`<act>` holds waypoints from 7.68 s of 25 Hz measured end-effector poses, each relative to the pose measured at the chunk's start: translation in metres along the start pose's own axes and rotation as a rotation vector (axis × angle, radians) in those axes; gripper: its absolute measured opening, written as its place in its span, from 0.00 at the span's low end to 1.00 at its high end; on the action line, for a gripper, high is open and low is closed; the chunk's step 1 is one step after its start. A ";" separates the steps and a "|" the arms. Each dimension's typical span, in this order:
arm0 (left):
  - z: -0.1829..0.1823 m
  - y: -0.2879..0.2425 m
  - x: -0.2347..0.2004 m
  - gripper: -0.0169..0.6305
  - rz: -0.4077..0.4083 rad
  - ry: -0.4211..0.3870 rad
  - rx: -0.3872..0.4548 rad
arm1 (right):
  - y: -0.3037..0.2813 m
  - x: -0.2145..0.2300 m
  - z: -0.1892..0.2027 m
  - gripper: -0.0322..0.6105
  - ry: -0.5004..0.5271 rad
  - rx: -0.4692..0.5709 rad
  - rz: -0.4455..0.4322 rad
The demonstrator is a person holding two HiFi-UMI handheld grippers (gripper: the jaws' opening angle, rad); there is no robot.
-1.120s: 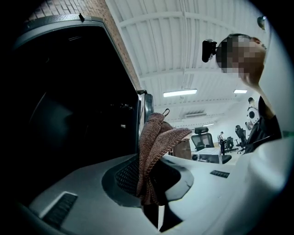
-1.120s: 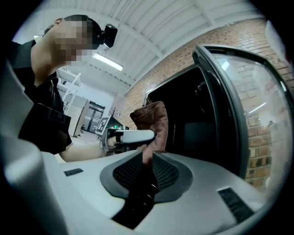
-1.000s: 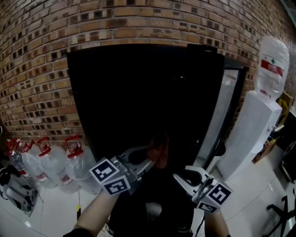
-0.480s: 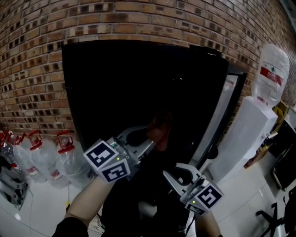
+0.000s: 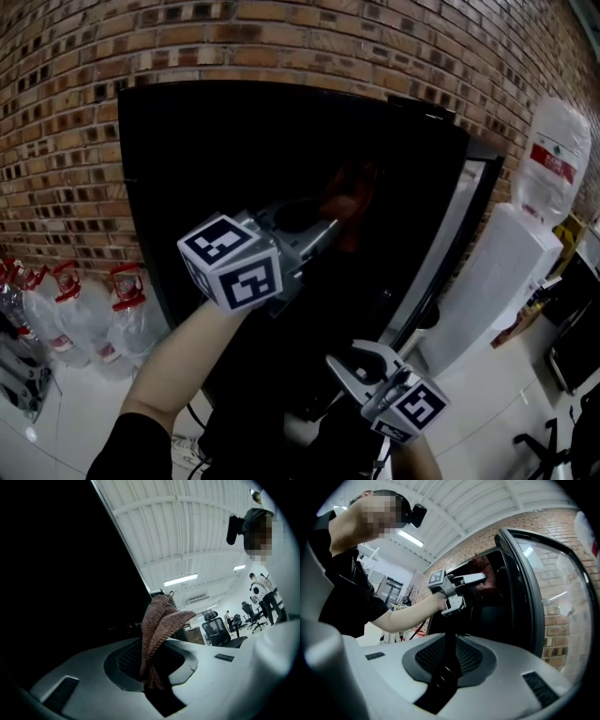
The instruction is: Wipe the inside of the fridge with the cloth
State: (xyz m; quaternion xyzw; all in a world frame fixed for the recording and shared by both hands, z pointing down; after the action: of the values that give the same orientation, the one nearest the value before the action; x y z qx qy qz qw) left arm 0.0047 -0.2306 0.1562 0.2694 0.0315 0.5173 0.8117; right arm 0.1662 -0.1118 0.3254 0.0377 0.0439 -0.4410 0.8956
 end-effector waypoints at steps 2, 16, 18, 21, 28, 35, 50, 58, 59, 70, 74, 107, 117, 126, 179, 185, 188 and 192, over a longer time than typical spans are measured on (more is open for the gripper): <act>-0.005 -0.008 -0.004 0.13 -0.007 0.008 0.014 | -0.009 0.001 -0.002 0.16 0.019 -0.016 0.003; -0.006 -0.020 -0.072 0.13 -0.218 -0.112 -0.054 | -0.006 0.016 0.006 0.16 0.009 -0.044 0.049; 0.002 -0.025 -0.085 0.13 -0.243 -0.104 -0.067 | -0.007 0.017 0.003 0.16 0.006 -0.025 0.047; 0.011 -0.031 -0.099 0.13 -0.268 -0.107 -0.072 | -0.009 0.017 -0.003 0.16 0.006 0.001 0.028; 0.011 -0.047 -0.127 0.12 -0.322 -0.158 -0.114 | -0.009 0.025 -0.007 0.16 0.023 -0.033 0.014; 0.027 -0.057 -0.162 0.12 -0.380 -0.155 -0.154 | -0.014 0.028 0.001 0.16 0.002 -0.015 -0.003; 0.074 -0.097 -0.195 0.11 -0.343 -0.073 -0.159 | -0.024 0.020 -0.005 0.14 0.008 -0.041 -0.022; 0.080 -0.115 -0.202 0.11 -0.415 -0.122 -0.196 | -0.023 0.017 -0.003 0.14 -0.004 -0.048 -0.012; 0.080 -0.115 -0.204 0.11 -0.433 -0.131 -0.205 | -0.022 0.017 -0.003 0.14 -0.006 -0.048 -0.009; 0.081 -0.073 -0.205 0.11 -0.634 -0.218 -0.271 | -0.021 0.013 0.000 0.14 -0.014 -0.060 0.033; 0.082 -0.033 -0.190 0.11 -0.666 -0.142 -0.220 | -0.029 0.008 -0.001 0.14 -0.023 -0.053 0.037; 0.086 -0.028 -0.067 0.12 -0.081 0.053 -0.133 | -0.084 0.023 0.018 0.14 -0.050 -0.061 -0.176; 0.117 -0.050 -0.106 0.12 -0.228 -0.021 -0.158 | -0.083 0.033 0.025 0.14 -0.079 -0.047 -0.198; 0.141 -0.067 -0.144 0.11 -0.349 -0.075 -0.194 | -0.082 0.032 0.024 0.14 -0.079 -0.077 -0.186; 0.131 -0.012 -0.033 0.12 0.339 0.081 -0.119 | -0.185 0.036 0.117 0.09 -0.074 -0.207 -0.274; 0.139 -0.015 -0.048 0.12 0.180 0.021 -0.152 | -0.179 0.040 0.112 0.09 -0.111 -0.192 -0.269; 0.144 -0.018 -0.059 0.12 0.121 0.021 -0.158 | -0.178 0.040 0.114 0.09 -0.113 -0.183 -0.262; 0.149 -0.023 -0.076 0.12 0.037 0.003 -0.165 | -0.175 0.042 0.114 0.09 -0.124 -0.182 -0.261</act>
State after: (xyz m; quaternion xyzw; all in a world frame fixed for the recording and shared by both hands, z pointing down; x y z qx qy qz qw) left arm 0.0377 -0.3639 0.2553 0.2015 -0.0149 0.5336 0.8213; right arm 0.0580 -0.2636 0.4291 -0.0770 0.0330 -0.5493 0.8314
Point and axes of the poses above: the fingertips, and each gripper's own axes: y backward along the fingers, x to its right, z out of its underside, the point moved 9 cm from there along y, backward along the fingers, and after that the axes turned 7 degrees about -y, right-handed, at the moved point
